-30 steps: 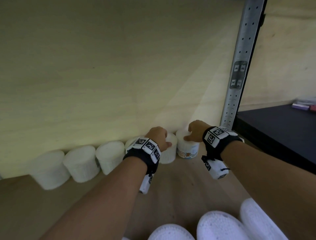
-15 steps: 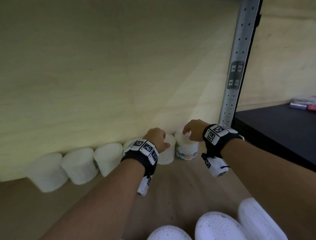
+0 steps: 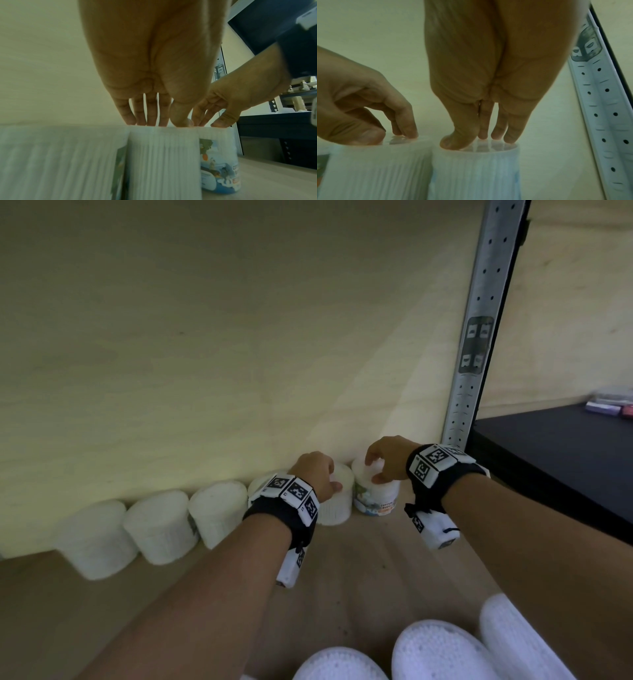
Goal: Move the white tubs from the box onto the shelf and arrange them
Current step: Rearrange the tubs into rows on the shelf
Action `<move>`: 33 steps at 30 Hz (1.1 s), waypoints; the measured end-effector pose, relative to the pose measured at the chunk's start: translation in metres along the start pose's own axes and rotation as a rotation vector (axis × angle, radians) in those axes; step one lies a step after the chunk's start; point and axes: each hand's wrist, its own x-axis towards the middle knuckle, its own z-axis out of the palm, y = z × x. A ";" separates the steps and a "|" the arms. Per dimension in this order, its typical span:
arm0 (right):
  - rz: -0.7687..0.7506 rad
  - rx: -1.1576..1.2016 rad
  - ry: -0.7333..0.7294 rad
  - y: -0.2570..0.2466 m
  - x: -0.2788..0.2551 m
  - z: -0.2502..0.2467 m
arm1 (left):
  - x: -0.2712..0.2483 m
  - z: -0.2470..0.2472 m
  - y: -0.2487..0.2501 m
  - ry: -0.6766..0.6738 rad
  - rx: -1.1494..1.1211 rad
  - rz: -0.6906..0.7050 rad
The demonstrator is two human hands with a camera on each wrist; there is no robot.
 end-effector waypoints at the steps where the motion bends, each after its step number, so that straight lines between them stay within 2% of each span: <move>1: -0.004 0.001 0.003 0.000 0.000 0.000 | -0.001 -0.001 0.001 0.001 0.003 0.000; 7: 0.002 0.005 -0.002 0.000 0.000 -0.001 | -0.003 -0.009 -0.002 -0.128 -0.009 0.009; 11: 0.012 0.022 0.005 0.001 0.002 0.001 | -0.006 -0.017 0.001 -0.220 0.042 0.064; 15: 0.021 0.033 0.006 -0.001 0.003 0.002 | -0.004 -0.011 0.002 -0.128 0.025 0.115; 18: 0.017 0.032 0.017 0.000 0.004 0.002 | 0.001 -0.002 0.003 0.035 0.017 0.002; 19: 0.017 0.031 0.019 0.001 0.005 0.002 | 0.003 0.000 0.003 0.040 0.047 -0.038; 23: 0.013 0.045 0.015 0.004 0.007 0.003 | 0.007 0.006 -0.001 -0.016 0.137 -0.069; 33: 0.012 0.049 0.025 0.004 0.009 0.005 | 0.003 -0.013 0.010 -0.216 0.056 0.055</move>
